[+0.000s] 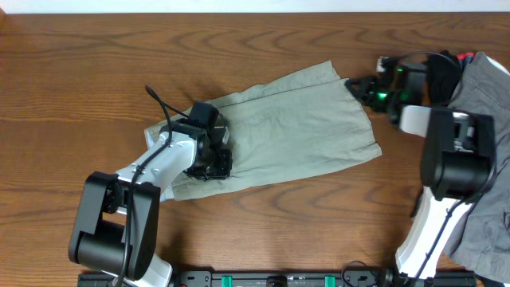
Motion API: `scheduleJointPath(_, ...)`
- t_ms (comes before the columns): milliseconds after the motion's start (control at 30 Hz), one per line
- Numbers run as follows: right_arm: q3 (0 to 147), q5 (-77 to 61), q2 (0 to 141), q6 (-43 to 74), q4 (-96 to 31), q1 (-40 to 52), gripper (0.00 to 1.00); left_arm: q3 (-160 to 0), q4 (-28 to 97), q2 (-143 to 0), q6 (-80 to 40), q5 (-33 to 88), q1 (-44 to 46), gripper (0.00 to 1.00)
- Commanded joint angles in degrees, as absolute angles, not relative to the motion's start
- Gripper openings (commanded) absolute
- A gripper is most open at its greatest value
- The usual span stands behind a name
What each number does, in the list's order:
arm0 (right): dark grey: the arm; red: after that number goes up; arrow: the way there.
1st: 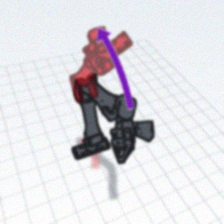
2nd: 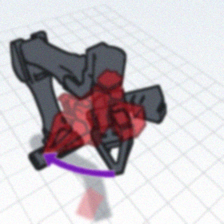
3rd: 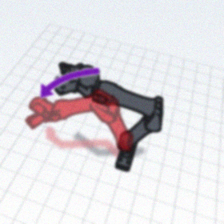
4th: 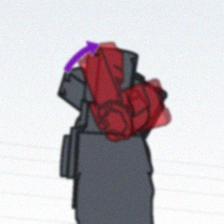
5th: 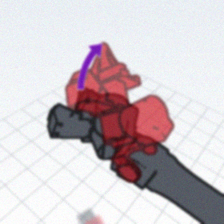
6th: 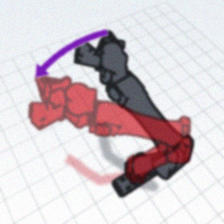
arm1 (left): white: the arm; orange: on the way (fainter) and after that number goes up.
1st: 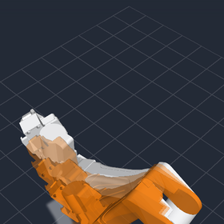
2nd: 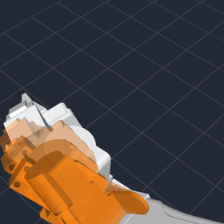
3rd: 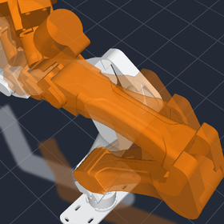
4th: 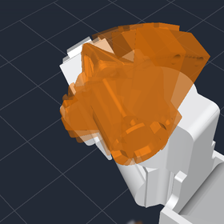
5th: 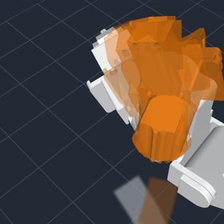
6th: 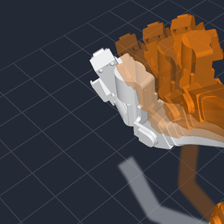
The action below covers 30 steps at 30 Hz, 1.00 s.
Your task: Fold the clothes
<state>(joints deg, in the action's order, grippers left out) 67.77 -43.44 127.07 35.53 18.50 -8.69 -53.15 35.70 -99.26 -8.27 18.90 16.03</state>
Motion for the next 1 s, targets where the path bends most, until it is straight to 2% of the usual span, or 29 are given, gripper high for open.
scheduleJointPath(0, 67.7, -55.3, 123.5, 35.9, 18.2, -12.3, 0.02, -52.5, 38.7, -100.7, -7.3, 14.3, 16.0, 0.23)
scheduleJointPath(200, 67.7, -63.3, 111.0, 33.6, 12.6, -15.1, 0.02, -63.5, 49.4, -95.4, -7.7, 14.3, 15.9, 0.24)
scheduleJointPath(333, 67.7, -62.7, 101.2, 28.9, 5.1, -14.2, 0.04, -69.3, 54.0, -89.2, -8.3, 14.2, 15.6, 0.38)
scheduleJointPath(367, 67.7, -62.0, 98.7, 27.7, 2.5, -13.8, 0.05, -70.0, 54.6, -87.4, -9.6, 13.7, 15.1, 0.48)
scheduleJointPath(433, 67.7, -59.3, 94.2, 25.3, -3.5, -12.7, 0.09, -70.3, 55.7, -83.9, -13.5, 11.3, 13.5, 0.6)
scheduleJointPath(533, 67.7, -52.1, 88.3, 20.9, -13.9, -10.4, 0.21, -70.3, 59.1, -79.8, -19.7, 5.1, 9.3, 0.78)
scheduleJointPath(600, 67.7, -44.2, 85.1, 17.9, -21.6, -8.1, 0.25, -70.2, 61.4, -78.1, -21.1, 3.8, 4.9, 0.84)
scheduleJointPath(667, 67.7, -35.5, 83.1, 15.7, -28.6, -5.5, 0.38, -69.5, 62.8, -77.8, -21.6, 4.5, 0.4, 0.92)
scheduleJointPath(733, 67.7, -27.7, 82.3, 14.5, -35.0, -2.7, 0.43, -67.9, 63.0, -78.3, -21.3, 6.8, -3.8, 0.99)
scheduleJointPath(867, 67.7, -22.4, 82.8, 12.1, -43.5, 1.6, 0.53, -63.9, 61.4, -80.9, -17.7, 13.6, -12.0, 0.98)
scheduleJointPath(967, 67.7, -22.4, 83.0, 9.7, -45.7, 3.4, 0.55, -61.3, 59.0, -84.8, -14.3, 17.0, -17.6, 0.98)
